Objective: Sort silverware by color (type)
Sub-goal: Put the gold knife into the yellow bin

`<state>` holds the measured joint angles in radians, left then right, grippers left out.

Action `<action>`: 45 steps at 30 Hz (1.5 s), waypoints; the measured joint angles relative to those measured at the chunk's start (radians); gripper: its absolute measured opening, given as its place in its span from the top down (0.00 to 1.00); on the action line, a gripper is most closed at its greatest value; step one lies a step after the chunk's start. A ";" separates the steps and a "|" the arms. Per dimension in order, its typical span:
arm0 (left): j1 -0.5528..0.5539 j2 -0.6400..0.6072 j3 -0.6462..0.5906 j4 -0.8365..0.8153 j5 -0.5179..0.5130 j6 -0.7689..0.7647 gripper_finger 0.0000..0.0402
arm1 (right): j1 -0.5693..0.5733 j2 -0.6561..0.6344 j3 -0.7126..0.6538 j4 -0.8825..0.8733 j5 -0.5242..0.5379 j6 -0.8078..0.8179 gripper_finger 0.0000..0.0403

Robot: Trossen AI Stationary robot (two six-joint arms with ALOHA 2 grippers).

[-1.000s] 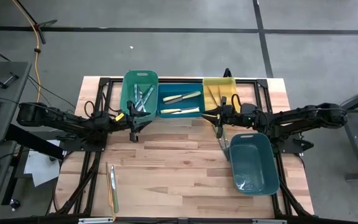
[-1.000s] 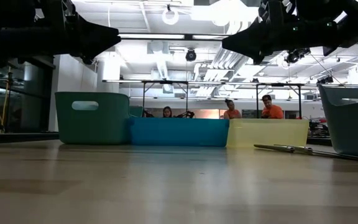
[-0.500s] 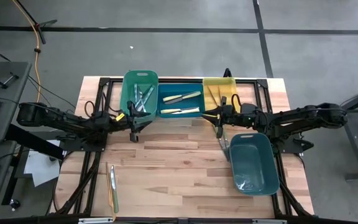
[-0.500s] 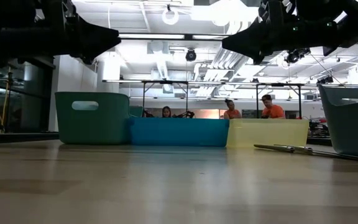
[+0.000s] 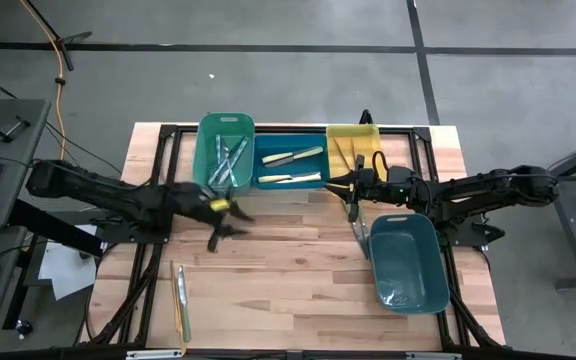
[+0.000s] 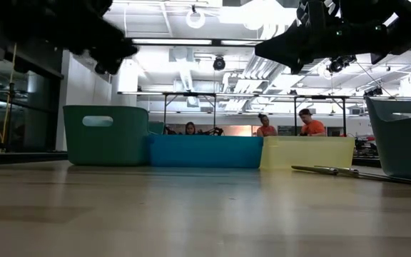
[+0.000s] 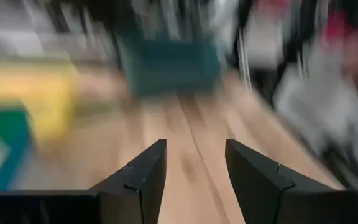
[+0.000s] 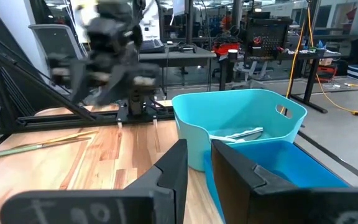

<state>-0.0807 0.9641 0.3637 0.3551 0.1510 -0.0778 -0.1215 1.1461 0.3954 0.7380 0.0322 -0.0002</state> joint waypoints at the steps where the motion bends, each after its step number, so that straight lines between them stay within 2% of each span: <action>1: -0.041 0.009 0.064 -0.171 -0.014 0.000 0.61 | 0.000 0.000 0.000 0.000 0.000 0.000 0.83; 3: -0.134 0.057 0.185 -0.452 -0.041 -0.020 0.61 | 0.000 0.000 0.000 0.000 0.000 0.000 0.83; 5: -0.234 0.104 0.276 -0.656 -0.068 -0.088 0.61 | 0.000 0.000 0.000 0.002 0.000 0.000 0.83; 12: -0.587 0.304 0.521 -0.944 -0.087 -0.390 0.61 | 0.000 0.000 0.000 0.007 0.000 0.002 0.83; 18: -0.796 0.473 0.641 -1.204 -0.127 -0.634 0.62 | 0.000 0.000 0.000 0.014 0.000 0.003 0.83; 24: -0.901 0.587 0.643 -1.238 -0.120 -0.855 0.69 | 0.000 0.000 0.001 0.025 0.000 0.001 0.83; 28: -0.918 0.645 0.644 -1.231 -0.010 -0.937 0.76 | 0.000 0.000 0.001 0.029 0.000 0.000 0.83; 31: -0.919 0.683 0.644 -1.238 0.106 -0.978 0.86 | -0.003 0.000 0.001 0.029 0.000 0.000 0.83; 35: -0.924 0.721 0.636 -1.228 0.135 -0.983 0.98 | -0.003 0.000 0.001 0.029 0.000 0.000 0.83; 37: -0.924 0.744 0.621 -1.226 0.153 -0.994 0.98 | -0.003 0.000 0.001 0.029 0.000 0.000 0.83; 42: -0.919 0.805 0.597 -1.224 0.277 -0.991 1.00 | -0.003 0.000 0.001 0.029 0.000 0.000 0.83; 45: -0.913 0.826 0.597 -1.207 0.288 -0.963 1.00 | -0.003 0.000 0.001 0.029 0.000 0.000 0.83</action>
<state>-0.9938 1.7901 0.9607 -0.8521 0.4392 -1.0404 -0.1242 1.1461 0.3962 0.7670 0.0326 -0.0002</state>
